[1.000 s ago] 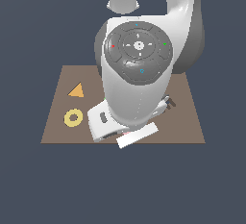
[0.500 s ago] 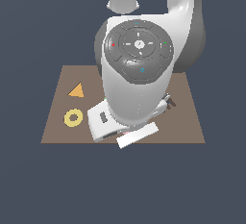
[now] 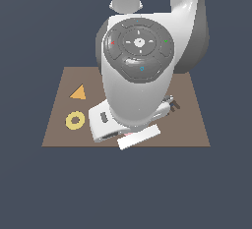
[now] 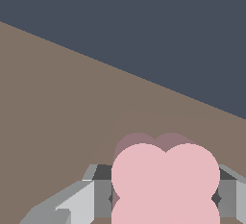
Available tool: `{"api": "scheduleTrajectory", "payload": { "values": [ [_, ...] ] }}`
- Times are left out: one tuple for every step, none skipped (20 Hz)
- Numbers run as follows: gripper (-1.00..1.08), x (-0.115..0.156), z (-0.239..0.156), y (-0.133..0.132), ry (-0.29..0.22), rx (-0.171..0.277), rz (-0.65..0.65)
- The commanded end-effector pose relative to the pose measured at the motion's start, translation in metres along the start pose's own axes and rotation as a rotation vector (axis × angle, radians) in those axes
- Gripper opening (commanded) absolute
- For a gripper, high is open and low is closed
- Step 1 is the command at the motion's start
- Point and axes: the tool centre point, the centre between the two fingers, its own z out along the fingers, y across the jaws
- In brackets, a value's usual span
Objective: Insert a designated object into the corresponding slot on a board.
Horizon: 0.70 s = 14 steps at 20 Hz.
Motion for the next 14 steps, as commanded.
{"api": "scheduleTrajectory", "payload": {
  "values": [
    [-1.00,-0.003,0.000,0.002,0.001,0.000,0.030],
    [-1.00,-0.005,-0.001,0.003,0.001,0.000,0.046],
    [-1.00,-0.007,-0.001,0.003,0.001,0.000,0.063],
    [-1.00,-0.009,-0.001,0.004,0.001,0.000,0.082],
    [-1.00,-0.011,-0.001,0.005,0.001,0.000,0.103],
    [-1.00,-0.013,-0.001,0.006,0.001,0.000,0.125],
    [-1.00,-0.016,-0.001,0.007,0.001,0.000,0.150],
    [-1.00,-0.019,-0.001,0.008,0.001,0.000,0.175],
    [-1.00,-0.022,-0.001,0.009,0.001,0.000,0.203],
    [-1.00,-0.025,-0.001,0.010,0.001,0.000,0.231],
    [-1.00,-0.029,-0.001,0.010,0.001,0.000,0.262],
    [-1.00,-0.032,-0.001,0.011,0.001,0.000,0.294],
    [-1.00,-0.036,-0.002,0.012,0.001,0.000,0.328],
    [-1.00,-0.040,-0.002,0.012,0.001,0.000,0.363]
  ]
}}
